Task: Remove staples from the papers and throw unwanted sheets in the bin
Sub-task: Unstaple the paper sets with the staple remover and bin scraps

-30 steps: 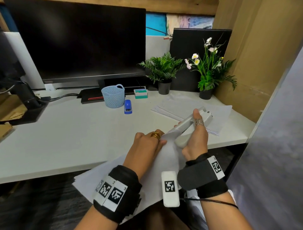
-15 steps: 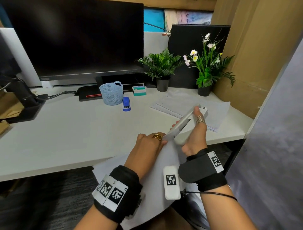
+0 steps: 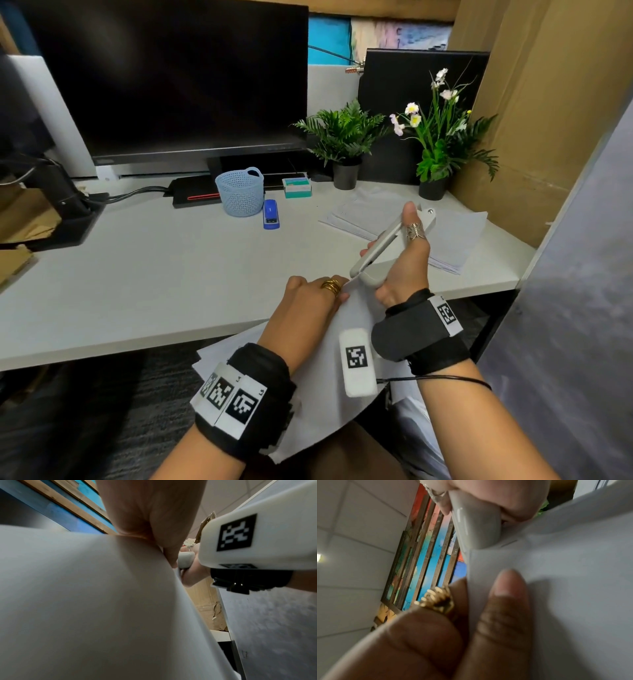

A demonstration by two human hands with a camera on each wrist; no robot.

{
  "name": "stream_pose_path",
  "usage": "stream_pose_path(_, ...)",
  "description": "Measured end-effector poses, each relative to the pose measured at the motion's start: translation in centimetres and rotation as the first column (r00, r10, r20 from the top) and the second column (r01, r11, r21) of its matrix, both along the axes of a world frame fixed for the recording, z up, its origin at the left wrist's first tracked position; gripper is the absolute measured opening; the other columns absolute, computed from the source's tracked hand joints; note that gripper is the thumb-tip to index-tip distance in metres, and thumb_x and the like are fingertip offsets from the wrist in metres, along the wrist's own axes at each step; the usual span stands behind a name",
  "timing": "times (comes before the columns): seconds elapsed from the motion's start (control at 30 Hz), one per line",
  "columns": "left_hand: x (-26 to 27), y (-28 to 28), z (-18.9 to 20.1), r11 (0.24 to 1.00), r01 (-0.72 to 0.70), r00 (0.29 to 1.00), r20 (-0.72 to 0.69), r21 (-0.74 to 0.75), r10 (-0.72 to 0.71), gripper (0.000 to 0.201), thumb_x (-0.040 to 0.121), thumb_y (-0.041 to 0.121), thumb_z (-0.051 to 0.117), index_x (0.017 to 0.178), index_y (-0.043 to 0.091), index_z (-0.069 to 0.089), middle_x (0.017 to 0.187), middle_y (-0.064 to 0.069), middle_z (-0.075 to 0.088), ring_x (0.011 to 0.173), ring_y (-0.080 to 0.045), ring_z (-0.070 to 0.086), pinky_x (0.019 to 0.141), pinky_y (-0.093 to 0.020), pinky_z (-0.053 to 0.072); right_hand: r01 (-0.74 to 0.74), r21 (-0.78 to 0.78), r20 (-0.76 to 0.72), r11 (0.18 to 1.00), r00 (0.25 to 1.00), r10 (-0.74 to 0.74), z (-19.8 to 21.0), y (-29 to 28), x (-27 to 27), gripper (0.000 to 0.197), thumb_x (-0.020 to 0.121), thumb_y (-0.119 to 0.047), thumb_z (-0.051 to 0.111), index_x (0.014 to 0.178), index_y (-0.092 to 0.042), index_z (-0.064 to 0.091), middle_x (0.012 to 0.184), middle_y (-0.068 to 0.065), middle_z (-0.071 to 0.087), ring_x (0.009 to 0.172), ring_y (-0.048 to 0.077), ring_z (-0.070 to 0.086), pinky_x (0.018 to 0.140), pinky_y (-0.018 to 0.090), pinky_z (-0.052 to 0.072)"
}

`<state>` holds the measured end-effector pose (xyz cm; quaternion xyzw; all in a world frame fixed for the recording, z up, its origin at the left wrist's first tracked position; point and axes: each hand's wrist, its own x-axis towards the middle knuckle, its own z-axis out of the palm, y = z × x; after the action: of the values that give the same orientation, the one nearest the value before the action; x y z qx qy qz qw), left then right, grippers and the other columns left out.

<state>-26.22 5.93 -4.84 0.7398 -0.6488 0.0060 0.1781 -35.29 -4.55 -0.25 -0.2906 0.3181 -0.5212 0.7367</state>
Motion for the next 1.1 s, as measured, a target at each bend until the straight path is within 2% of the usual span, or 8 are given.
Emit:
stream_pose_path(0.2, 2.3, 0.5, 0.1, 0.981, -0.018, 0.991, -0.136, -0.195, -0.008, 0.028, 0.100, 0.029, 0.039, 0.116, 0.013, 0.055, 0.088, -0.006, 0.065, 0.084, -0.029, 0.060, 0.078, -0.030, 0.037, -0.209, -0.076, -0.053, 0.975, 0.977, 0.206, 1.0, -2.5, 1.2, 0.025, 0.090, -0.039, 0.048, 0.079, -0.017, 0.049, 0.059, 0.005, 0.050, 0.058, 0.023, 0.051, 0.067, 0.031, 0.044)
stream_pose_path(0.27, 3.1, 1.0, 0.2, 0.974, -0.032, 0.988, -0.155, -0.223, -0.003, 0.031, 0.099, 0.029, 0.041, 0.124, 0.015, 0.054, 0.091, -0.008, 0.068, 0.086, -0.029, 0.062, 0.083, -0.034, 0.042, -0.251, -0.111, -0.301, 0.962, 0.931, 0.208, 0.4, -4.6, 1.4, 0.013, 0.083, -0.027, 0.054, 0.083, -0.014, 0.051, 0.073, 0.007, 0.053, 0.074, 0.026, 0.051, 0.075, 0.032, 0.040)
stream_pose_path(0.37, 4.0, 1.3, 0.3, 0.967, -0.049, 0.988, -0.151, -0.250, 0.011, 0.037, 0.098, 0.032, 0.042, 0.130, 0.018, 0.052, 0.095, -0.009, 0.070, 0.090, -0.030, 0.063, 0.087, -0.035, 0.044, -0.419, -0.136, -0.868, 0.898, 0.487, 0.095, -1.1, -7.1, 1.6, 0.034, 0.088, -0.027, 0.058, 0.110, -0.001, 0.055, 0.101, 0.012, 0.055, 0.095, 0.028, 0.052, 0.079, 0.030, 0.039)
stream_pose_path(0.43, 4.4, 1.2, 0.1, 0.966, -0.055, 0.988, -0.153, -0.251, 0.016, 0.037, 0.097, 0.034, 0.042, 0.130, 0.021, 0.052, 0.095, -0.007, 0.071, 0.091, -0.029, 0.063, 0.087, -0.033, 0.042, -0.554, -0.155, -0.984, 0.818, 0.164, -0.076, -1.8, -7.8, 1.7, 0.032, 0.090, -0.031, 0.058, 0.084, 0.000, 0.055, 0.081, 0.008, 0.051, 0.077, 0.024, 0.051, 0.065, 0.025, 0.037)
stream_pose_path(0.6, 5.0, 0.9, -0.2, 0.933, -0.046, 0.983, -0.180, -0.358, -0.020, 0.029, 0.093, 0.029, 0.054, 0.118, 0.018, 0.064, 0.100, -0.002, 0.072, 0.092, -0.024, 0.066, 0.082, -0.025, 0.043, -0.673, -0.165, -0.951, 0.721, -0.085, -0.297, -2.6, -8.1, 2.6, 0.047, 0.088, -0.038, 0.060, 0.058, -0.012, 0.035, 0.060, 0.002, 0.037, 0.061, 0.018, 0.041, 0.046, 0.021, 0.023)
stream_pose_path(0.8, 5.2, 0.9, -0.5, 0.809, 0.037, 0.993, -0.072, -0.586, -0.098, 0.022, 0.088, 0.021, 0.054, 0.092, 0.030, 0.074, 0.093, 0.014, 0.071, 0.079, -0.007, 0.060, 0.074, -0.025, 0.041, -0.718, -0.137, -0.946, 0.683, -0.110, -0.305, -2.7, -8.1, 2.5, 0.045, 0.084, -0.044, 0.064, 0.101, -0.002, 0.069, 0.097, 0.011, 0.067, 0.094, 0.026, 0.060, 0.061, 0.024, 0.038)
stream_pose_path(0.97, 4.0, 1.5, 0.1, 0.583, 0.084, 0.985, -0.023, -0.808, -0.173, 0.028, 0.095, 0.028, 0.051, 0.084, 0.020, 0.075, 0.096, 0.012, 0.067, 0.080, -0.006, 0.060, 0.081, -0.024, 0.034, -0.677, -0.245, -0.958, 0.694, 0.061, -0.279, -3.7, -8.1, 1.4, 0.043, 0.086, -0.040, 0.062, 0.096, 0.001, 0.071, 0.100, 0.016, 0.068, 0.097, 0.027, 0.060, 0.078, 0.030, 0.045)
stream_pose_path(1.1, 3.2, 1.3, 0.3, 0.543, 0.101, 0.983, -0.001, -0.834, -0.184, 0.031, 0.095, 0.031, 0.051, 0.081, 0.018, 0.075, 0.095, 0.011, 0.065, 0.081, -0.008, 0.059, 0.082, -0.023, 0.033, -0.670, -0.268, -0.959, 0.693, 0.115, -0.259, -4.2, -8.3, 1.1, 0.043, 0.088, -0.040, 0.060, 0.097, 0.001, 0.071, 0.102, 0.016, 0.069, 0.099, 0.026, 0.060, 0.089, 0.035, 0.048)
